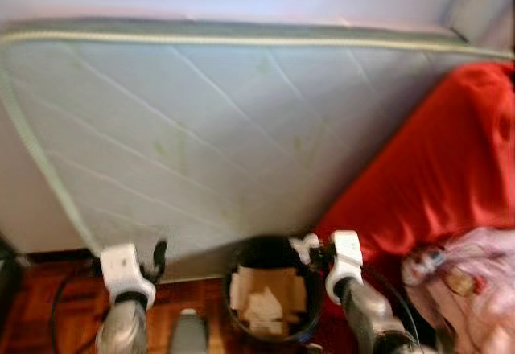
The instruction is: Clean up the room
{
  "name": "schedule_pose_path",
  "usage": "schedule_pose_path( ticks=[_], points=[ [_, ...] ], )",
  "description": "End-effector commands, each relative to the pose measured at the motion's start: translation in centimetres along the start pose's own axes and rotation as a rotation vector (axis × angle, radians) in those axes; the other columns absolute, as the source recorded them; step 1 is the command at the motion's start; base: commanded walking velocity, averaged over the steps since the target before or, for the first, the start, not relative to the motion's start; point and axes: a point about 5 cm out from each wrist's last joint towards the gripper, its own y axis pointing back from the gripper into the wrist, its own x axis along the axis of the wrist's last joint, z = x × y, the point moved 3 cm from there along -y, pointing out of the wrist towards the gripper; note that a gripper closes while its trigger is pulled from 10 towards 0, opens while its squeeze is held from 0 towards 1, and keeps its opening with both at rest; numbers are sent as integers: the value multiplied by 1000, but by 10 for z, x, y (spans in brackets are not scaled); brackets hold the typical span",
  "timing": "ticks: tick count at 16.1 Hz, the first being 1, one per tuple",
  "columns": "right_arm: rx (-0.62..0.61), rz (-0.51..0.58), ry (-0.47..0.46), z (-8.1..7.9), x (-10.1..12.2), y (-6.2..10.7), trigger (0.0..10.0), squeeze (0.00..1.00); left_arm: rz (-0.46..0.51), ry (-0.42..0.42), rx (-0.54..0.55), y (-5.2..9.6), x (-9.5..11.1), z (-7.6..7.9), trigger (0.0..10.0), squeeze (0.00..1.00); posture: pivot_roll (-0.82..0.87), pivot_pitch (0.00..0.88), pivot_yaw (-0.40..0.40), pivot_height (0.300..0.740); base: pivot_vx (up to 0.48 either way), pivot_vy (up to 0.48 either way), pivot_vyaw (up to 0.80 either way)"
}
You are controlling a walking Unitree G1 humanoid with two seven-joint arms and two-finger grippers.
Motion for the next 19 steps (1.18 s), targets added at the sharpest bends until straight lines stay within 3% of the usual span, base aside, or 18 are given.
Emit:
schedule_pose_path(
  ticks=[1,6,8,13,14,15,19],
  points=[
    [0,-30,8,0,-3,0,10000,0,-8,13,14,3,0,0,10000,0,205,181,-198,649,0,0,0],
    [23,-39,-13,-20,8,-10,10000,0,66,-4,20,12,27,3,10000,0,269,289,-217,649,0,0,0],
    [79,-34,-65,-38,16,-16,10000,0,94,-41,7,16,40,5,10000,0,295,320,-216,649,0,0,0],
    [143,-55,-54,-58,14,-18,10000,20,110,-66,6,31,58,4,10000,0,341,363,-203,649,0,0,0],
    [142,-66,-58,-60,10,-18,10000,800,99,-73,11,35,59,1,10000,0,346,368,-197,649,0,0,0],
    [146,-71,-62,-61,9,-18,10000,1000,91,-77,14,37,59,-1,10000,0,350,369,-194,649,0,0,0],
    [176,-96,-52,-68,2,-17,10000,1000,73,-84,24,40,64,-4,10000,0,363,375,-185,649,0,0,0]
  ],
)
